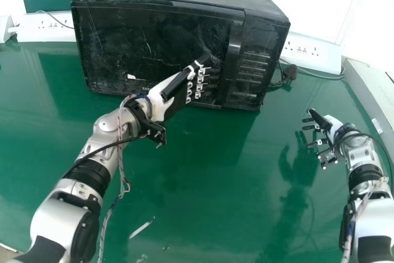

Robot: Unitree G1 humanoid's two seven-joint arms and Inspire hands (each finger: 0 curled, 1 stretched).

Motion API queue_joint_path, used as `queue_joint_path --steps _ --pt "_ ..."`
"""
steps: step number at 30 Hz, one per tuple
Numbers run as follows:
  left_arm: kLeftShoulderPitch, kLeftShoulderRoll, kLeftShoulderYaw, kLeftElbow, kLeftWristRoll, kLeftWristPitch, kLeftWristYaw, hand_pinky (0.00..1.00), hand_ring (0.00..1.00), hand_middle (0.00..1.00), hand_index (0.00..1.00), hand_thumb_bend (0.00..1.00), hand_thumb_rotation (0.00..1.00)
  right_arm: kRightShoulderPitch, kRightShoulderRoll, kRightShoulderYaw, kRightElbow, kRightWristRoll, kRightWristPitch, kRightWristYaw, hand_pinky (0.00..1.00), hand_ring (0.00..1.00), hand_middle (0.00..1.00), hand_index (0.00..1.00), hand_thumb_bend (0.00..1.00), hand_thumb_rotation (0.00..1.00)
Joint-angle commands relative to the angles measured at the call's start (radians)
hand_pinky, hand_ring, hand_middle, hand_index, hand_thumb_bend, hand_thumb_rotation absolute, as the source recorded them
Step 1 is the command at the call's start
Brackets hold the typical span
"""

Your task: Open the door of oven

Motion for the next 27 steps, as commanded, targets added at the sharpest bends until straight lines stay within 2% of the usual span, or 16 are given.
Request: queue_joint_path --steps 1,3,5,8,10,12,16,19,22,25,27 --pt "-0.03 -0.02 -0.004 0.012 0.014 -0.015 0.002 0.88 0.97 0.97 0.92 1.0 0.9 0.044 0.025 0.011 0.025 -0.001 0.012 0.043 0.69 0.75 0.8 0.85 0.54 0.57" --pt "-0.035 -0.022 -0.01 0.017 0.025 -0.016 0.009 0.87 0.97 0.97 0.92 1.0 0.9 0.044 0.027 0.011 0.025 -0.002 0.009 0.033 0.66 0.74 0.79 0.84 0.53 0.57" --pt "-0.041 -0.023 -0.017 0.023 0.039 -0.021 0.015 0.86 0.96 0.97 0.93 1.0 0.89 0.042 0.026 0.01 0.025 0.0 0.014 0.039 0.69 0.75 0.79 0.82 0.52 0.55" --pt "-0.053 -0.026 -0.021 0.035 0.055 -0.019 0.027 0.86 0.96 0.96 0.92 1.0 0.88 0.04 0.027 0.011 0.026 -0.001 0.019 0.044 0.71 0.76 0.79 0.83 0.54 0.57" --pt "-0.063 -0.029 -0.024 0.045 0.064 -0.019 0.034 0.86 0.96 0.96 0.92 1.0 0.88 0.039 0.029 -0.005 0.027 0.014 0.036 0.037 0.68 0.75 0.79 0.84 0.52 0.59" --pt "-0.07 -0.031 -0.031 0.054 0.078 -0.025 0.047 0.86 0.96 0.96 0.93 1.0 0.88 0.04 0.03 -0.004 0.026 0.011 0.031 0.033 0.65 0.73 0.78 0.84 0.54 0.54" --pt "-0.077 -0.037 -0.045 0.069 0.105 -0.046 0.078 0.83 0.94 0.94 0.93 1.0 0.89 0.044 0.029 -0.009 0.024 0.011 0.024 0.031 0.66 0.71 0.77 0.82 0.53 0.52" --pt "-0.082 -0.044 -0.047 0.078 0.114 -0.056 0.091 0.81 0.93 0.93 0.91 1.0 0.88 0.043 0.026 -0.006 0.026 0.007 0.029 0.043 0.71 0.74 0.78 0.83 0.54 0.55" --pt "-0.09 -0.052 -0.048 0.09 0.121 -0.056 0.105 0.81 0.93 0.93 0.91 1.0 0.88 0.04 0.028 0.0 0.026 0.001 0.033 0.04 0.67 0.72 0.76 0.81 0.53 0.55" --pt "-0.098 -0.059 -0.048 0.098 0.127 -0.057 0.113 0.81 0.92 0.93 0.91 1.0 0.89 0.043 0.027 -0.006 0.025 0.008 0.026 0.047 0.62 0.71 0.77 0.82 0.52 0.56" --pt "-0.103 -0.064 -0.049 0.101 0.132 -0.058 0.118 0.81 0.92 0.93 0.93 1.0 0.89 0.045 0.029 -0.019 0.025 0.019 0.027 0.034 0.67 0.74 0.79 0.84 0.53 0.54"
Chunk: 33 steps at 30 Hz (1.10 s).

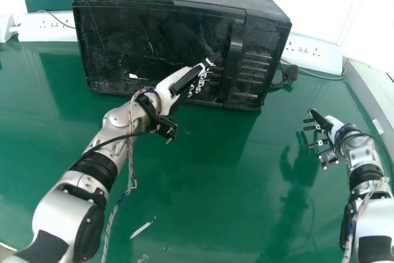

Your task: Open the door of oven

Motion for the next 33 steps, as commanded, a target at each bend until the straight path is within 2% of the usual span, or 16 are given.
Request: queue_joint_path --steps 1,4,6,8,12,15,18,20,24,28,29,30,33 --pt "-0.032 -0.039 -0.019 0.017 0.023 -0.008 0.003 0.8 0.92 0.93 0.93 1.0 0.89 0.045 0.033 -0.011 0.024 0.023 0.018 0.029 0.67 0.73 0.79 0.84 0.53 0.51" --pt "-0.041 -0.049 -0.022 0.023 0.034 -0.01 0.024 0.79 0.9 0.92 0.93 1.0 0.89 0.044 0.034 -0.019 0.024 0.029 0.023 0.037 0.7 0.75 0.79 0.84 0.54 0.47" --pt "-0.051 -0.058 -0.02 0.029 0.035 -0.001 0.028 0.8 0.91 0.92 0.93 1.0 0.88 0.042 0.034 -0.022 0.025 0.031 0.032 0.043 0.65 0.77 0.82 0.87 0.53 0.47" --pt "-0.06 -0.066 -0.021 0.032 0.038 0.001 0.034 0.81 0.91 0.92 0.91 1.0 0.89 0.042 0.035 -0.021 0.025 0.029 0.034 0.041 0.69 0.79 0.83 0.86 0.54 0.44" --pt "-0.069 -0.076 -0.033 0.038 0.06 -0.011 0.052 0.77 0.89 0.91 0.91 1.0 0.91 0.046 0.032 -0.014 0.024 0.023 0.023 0.044 0.73 0.78 0.82 0.84 0.56 0.49" --pt "-0.08 -0.083 -0.036 0.042 0.073 -0.005 0.066 0.76 0.88 0.9 0.9 1.0 0.92 0.04 0.033 -0.009 0.024 0.02 0.031 0.047 0.67 0.77 0.8 0.84 0.56 0.47" --pt "-0.089 -0.092 -0.028 0.046 0.07 0.007 0.072 0.77 0.88 0.9 0.88 1.0 0.91 0.042 0.031 0.006 0.023 0.008 0.018 0.05 0.69 0.76 0.81 0.83 0.53 0.52" --pt "-0.094 -0.098 -0.024 0.048 0.068 0.013 0.077 0.77 0.88 0.9 0.88 1.0 0.9 0.042 0.033 0.018 0.022 -0.001 0.014 0.034 0.64 0.74 0.79 0.81 0.54 0.54" --pt "-0.101 -0.108 -0.019 0.05 0.063 0.018 0.075 0.76 0.87 0.89 0.87 1.0 0.89 0.04 0.039 0.0 0.023 0.014 0.025 0.014 0.68 0.74 0.78 0.84 0.53 0.5" --pt "-0.11 -0.12 -0.021 0.047 0.064 0.022 0.074 0.75 0.86 0.89 0.9 1.0 0.88 0.039 0.041 -0.004 0.023 0.016 0.03 0.012 0.63 0.72 0.76 0.82 0.55 0.48" --pt "-0.112 -0.122 -0.021 0.046 0.064 0.021 0.074 0.75 0.86 0.9 0.9 1.0 0.88 0.04 0.039 0.003 0.023 0.009 0.02 0.024 0.64 0.72 0.76 0.81 0.55 0.47" --pt "-0.114 -0.125 -0.021 0.046 0.064 0.021 0.075 0.75 0.86 0.92 0.91 1.0 0.88 0.041 0.038 0.005 0.022 0.008 0.015 0.028 0.67 0.75 0.77 0.82 0.53 0.52" --pt "-0.119 -0.134 -0.017 0.045 0.06 0.023 0.08 0.75 0.86 0.92 0.91 1.0 0.88 0.039 0.043 -0.003 0.022 0.015 0.023 0.015 0.74 0.78 0.8 0.83 0.52 0.51"
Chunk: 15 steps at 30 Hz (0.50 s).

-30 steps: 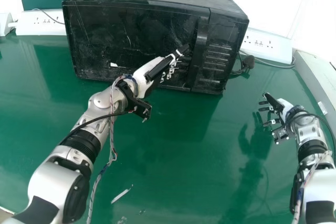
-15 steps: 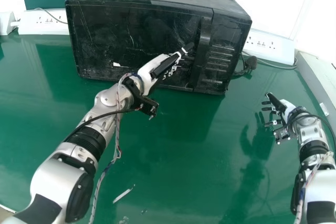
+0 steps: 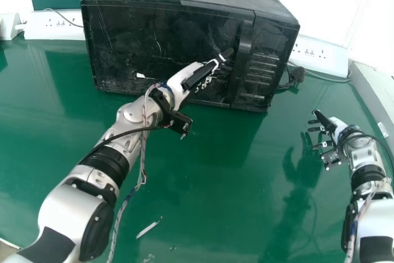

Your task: Open the door of oven

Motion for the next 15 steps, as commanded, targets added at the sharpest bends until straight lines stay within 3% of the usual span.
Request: queue_joint_path --steps 1,3,15 --pt "-0.054 -0.08 -0.013 0.003 0.003 -0.003 -0.021 0.75 0.86 0.92 0.92 1.0 0.88 0.036 0.052 -0.006 0.021 0.02 0.009 0.024 0.74 0.77 0.79 0.83 0.53 0.5" --pt "-0.057 -0.084 -0.012 0.003 0.003 0.001 -0.014 0.75 0.86 0.9 0.91 1.0 0.88 0.038 0.053 -0.005 0.02 0.018 0.001 0.025 0.69 0.74 0.78 0.84 0.52 0.49" --pt "-0.076 -0.084 -0.009 0.022 0.01 0.031 0.036 0.76 0.89 0.92 0.94 1.0 0.89 0.039 0.051 -0.007 0.021 0.016 0.001 0.023 0.65 0.73 0.77 0.83 0.52 0.5"
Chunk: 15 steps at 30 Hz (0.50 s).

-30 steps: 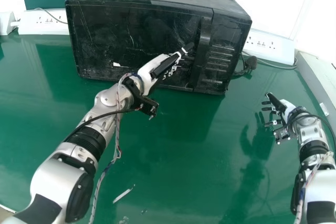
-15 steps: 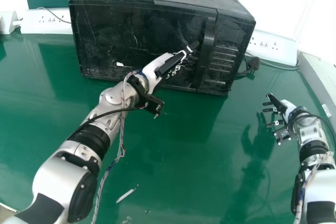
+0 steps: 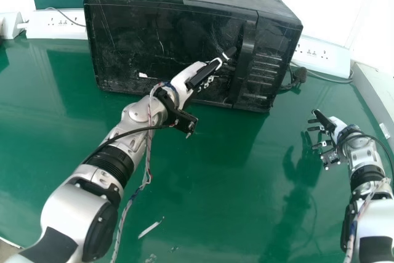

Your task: Open the door of oven

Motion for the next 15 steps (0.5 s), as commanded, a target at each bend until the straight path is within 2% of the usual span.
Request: queue_joint_path --steps 1,3,4,9,13,15 --pt "-0.047 -0.066 -0.014 0.003 0.012 -0.006 -0.014 0.76 0.89 0.92 0.94 1.0 0.9 0.037 0.047 -0.001 0.021 0.017 0.008 0.042 0.67 0.74 0.78 0.83 0.51 0.49" --pt "-0.049 -0.063 -0.014 0.006 0.015 -0.006 -0.011 0.77 0.89 0.92 0.94 1.0 0.91 0.039 0.045 -0.005 0.022 0.02 0.007 0.046 0.71 0.76 0.8 0.85 0.5 0.51" --pt "-0.049 -0.063 -0.014 0.008 0.016 -0.005 -0.009 0.77 0.9 0.92 0.94 1.0 0.91 0.038 0.043 -0.001 0.023 0.017 0.01 0.057 0.7 0.76 0.8 0.84 0.51 0.5" --pt "-0.052 -0.061 -0.005 0.014 0.016 0.002 -0.001 0.78 0.9 0.93 0.94 1.0 0.9 0.039 0.036 0.024 0.023 -0.009 -0.005 0.075 0.67 0.76 0.82 0.86 0.5 0.55" --pt "-0.054 -0.058 0.006 0.017 0.008 0.013 0.004 0.79 0.91 0.93 0.94 1.0 0.89 0.039 0.037 -0.003 0.024 0.017 0.012 0.07 0.66 0.74 0.78 0.81 0.55 0.47" --pt "-0.057 -0.057 0.013 0.018 0.005 0.02 0.003 0.8 0.92 0.93 0.94 1.0 0.88 0.042 0.034 0.002 0.023 0.011 0.0 0.083 0.68 0.75 0.79 0.81 0.56 0.52"
